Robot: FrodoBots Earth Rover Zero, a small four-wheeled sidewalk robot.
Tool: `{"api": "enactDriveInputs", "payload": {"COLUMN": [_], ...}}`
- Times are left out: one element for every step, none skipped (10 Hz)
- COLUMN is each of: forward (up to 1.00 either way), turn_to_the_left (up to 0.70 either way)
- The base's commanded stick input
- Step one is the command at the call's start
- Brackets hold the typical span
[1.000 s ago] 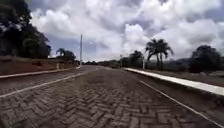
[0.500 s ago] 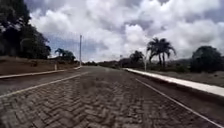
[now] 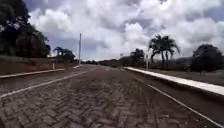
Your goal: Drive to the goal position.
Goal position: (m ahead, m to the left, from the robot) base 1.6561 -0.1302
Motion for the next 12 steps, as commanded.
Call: {"api": "enactDriveInputs", "payload": {"forward": [1.0, 1.0, 1.0, 1.0, 1.0, 1.0, 1.0, 1.0, 1.0, 1.0, 1.0, 1.0], "turn_to_the_left": [0.0, 0.0, 0.0, 0.0, 0.0, 0.0, 0.0, 0.0, 0.0, 0.0, 0.0, 0.0]}}
